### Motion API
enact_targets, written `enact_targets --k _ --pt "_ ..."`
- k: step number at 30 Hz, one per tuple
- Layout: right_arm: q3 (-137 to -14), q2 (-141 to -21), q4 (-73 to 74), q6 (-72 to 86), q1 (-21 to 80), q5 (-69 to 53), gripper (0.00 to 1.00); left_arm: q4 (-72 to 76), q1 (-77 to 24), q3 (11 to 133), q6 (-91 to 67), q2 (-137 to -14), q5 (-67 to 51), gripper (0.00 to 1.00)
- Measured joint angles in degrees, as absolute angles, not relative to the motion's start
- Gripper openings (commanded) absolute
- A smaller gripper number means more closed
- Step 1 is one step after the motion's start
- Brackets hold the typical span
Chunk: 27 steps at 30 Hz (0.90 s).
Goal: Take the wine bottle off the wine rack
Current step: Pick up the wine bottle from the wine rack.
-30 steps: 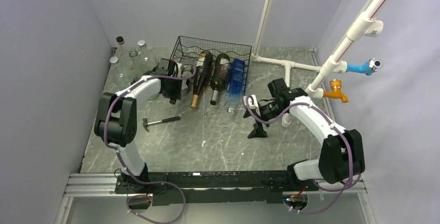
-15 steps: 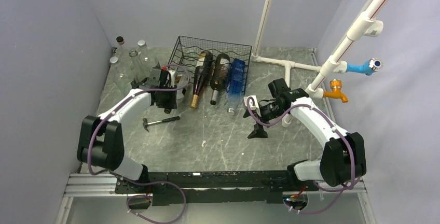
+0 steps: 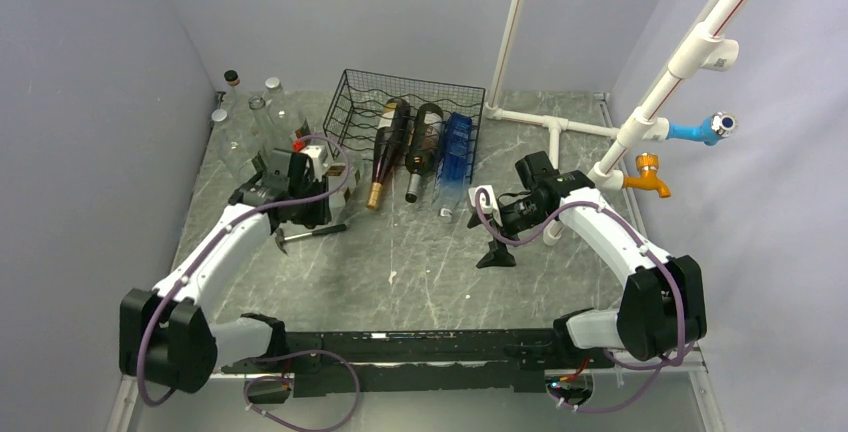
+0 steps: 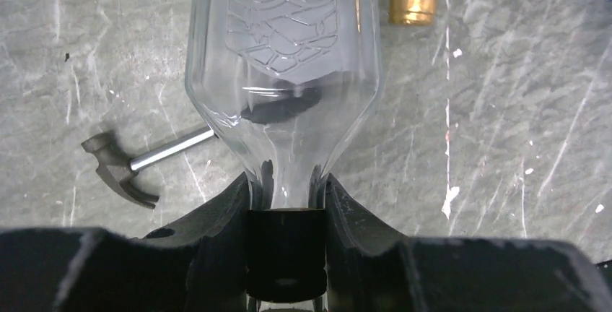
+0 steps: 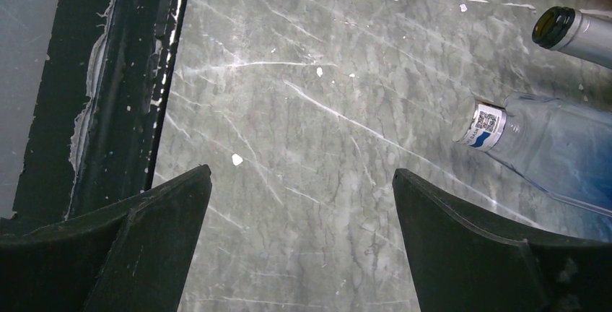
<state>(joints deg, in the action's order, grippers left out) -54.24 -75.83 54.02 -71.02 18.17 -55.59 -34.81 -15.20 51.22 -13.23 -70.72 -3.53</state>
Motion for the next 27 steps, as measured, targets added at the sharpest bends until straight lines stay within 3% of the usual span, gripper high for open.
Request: enact_targets --k 15,27 --pt "-54.2 -75.8 54.0 -71.0 19.0 -55.6 1.0 -44.5 -15.4 48.8 -13.5 -56.3 -3.7 0.0" --pt "-54.2 -75.8 54.0 -71.0 20.7 -55.9 1.0 -51.3 -16.1 49.3 -15.4 -51.9 -4.7 0.0"
